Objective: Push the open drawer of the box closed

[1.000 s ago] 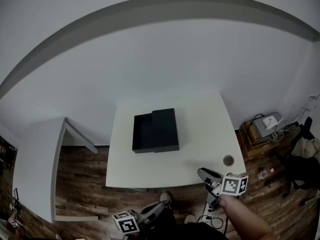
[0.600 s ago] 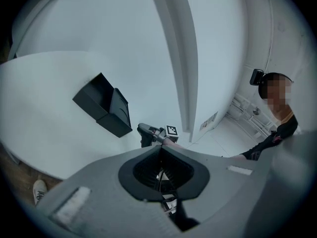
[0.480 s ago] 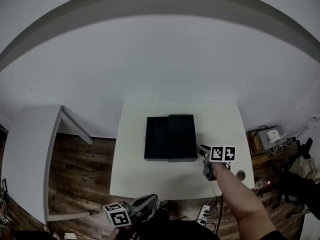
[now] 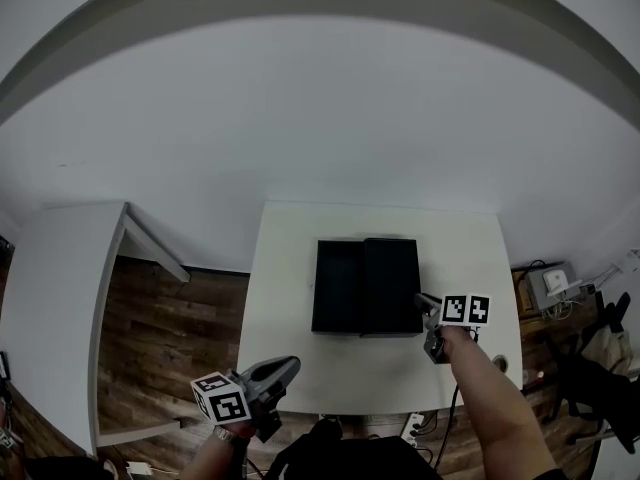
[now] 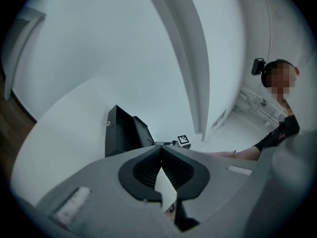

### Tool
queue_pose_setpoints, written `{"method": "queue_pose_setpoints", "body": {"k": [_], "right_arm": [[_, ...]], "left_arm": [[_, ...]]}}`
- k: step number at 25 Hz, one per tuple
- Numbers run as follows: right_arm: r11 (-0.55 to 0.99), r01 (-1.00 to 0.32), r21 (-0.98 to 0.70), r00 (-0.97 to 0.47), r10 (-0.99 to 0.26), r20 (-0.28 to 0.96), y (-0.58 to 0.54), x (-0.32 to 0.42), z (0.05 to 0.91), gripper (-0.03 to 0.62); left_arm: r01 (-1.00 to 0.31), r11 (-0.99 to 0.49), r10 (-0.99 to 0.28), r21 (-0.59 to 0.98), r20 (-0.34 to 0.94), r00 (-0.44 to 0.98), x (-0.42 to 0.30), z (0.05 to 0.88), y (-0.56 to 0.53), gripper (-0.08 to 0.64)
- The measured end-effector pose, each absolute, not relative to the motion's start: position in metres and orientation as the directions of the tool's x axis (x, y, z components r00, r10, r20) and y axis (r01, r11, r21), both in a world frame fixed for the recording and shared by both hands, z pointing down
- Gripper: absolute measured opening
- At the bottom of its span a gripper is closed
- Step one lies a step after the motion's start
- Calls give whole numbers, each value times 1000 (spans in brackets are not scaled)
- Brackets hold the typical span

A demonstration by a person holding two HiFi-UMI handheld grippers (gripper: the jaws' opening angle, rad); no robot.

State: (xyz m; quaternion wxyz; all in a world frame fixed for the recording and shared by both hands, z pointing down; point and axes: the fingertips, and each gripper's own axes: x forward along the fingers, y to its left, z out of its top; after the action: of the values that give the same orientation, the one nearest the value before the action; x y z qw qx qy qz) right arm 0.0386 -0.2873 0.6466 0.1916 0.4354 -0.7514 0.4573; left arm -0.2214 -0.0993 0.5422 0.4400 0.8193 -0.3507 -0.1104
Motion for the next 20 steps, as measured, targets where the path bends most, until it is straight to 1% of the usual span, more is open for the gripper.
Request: {"method": "queue_pose_setpoints", "body": {"k": [2,4,7,8,9,10,12,15,17,20], "right_arm": [[212,-836,-506,-541,-471,696,-287,39,646,92],[216,-835,-506,-544,-464,699,-286,39,646,92],[213,-832,-512,-547,-460,699,-286,38,646,91],[211,-834,-510,-545,-458,702,-286,38,646,91],[209,-835,-509,-543,-457,704,-285,38,647,91],[206,-836,-509,-542,-456,706,-285,37,647,91],[200,-834,-515,-544,-456,704,-286,37,647,91],[194,-829,-525,-550,-453,702,-285,38,647,92],[195,-827,-527,-553,-446,704,-284,38,647,92],[202,-827,-524,-555,-438,707,-285,37,647,92]], "left_arm": [[-549,-421,-650,722,183,738,-232,549,-123,2],[-628,-495,-614,601,270,742,-242,562,-147,2],[-699,-625,-539,347,456,708,-251,587,-179,5],[-697,-670,-515,255,518,683,-253,597,-188,36],[-682,-712,-495,167,570,656,-254,607,-198,51],[-657,-749,-479,88,613,628,-255,616,-208,51],[-586,-810,-446,-27,678,585,-253,633,-225,52],[-422,-893,-383,-158,759,526,-243,658,-243,91],[-316,-923,-354,-219,805,476,-240,673,-253,91],[-247,-938,-331,-243,837,436,-239,687,-269,107]]}}
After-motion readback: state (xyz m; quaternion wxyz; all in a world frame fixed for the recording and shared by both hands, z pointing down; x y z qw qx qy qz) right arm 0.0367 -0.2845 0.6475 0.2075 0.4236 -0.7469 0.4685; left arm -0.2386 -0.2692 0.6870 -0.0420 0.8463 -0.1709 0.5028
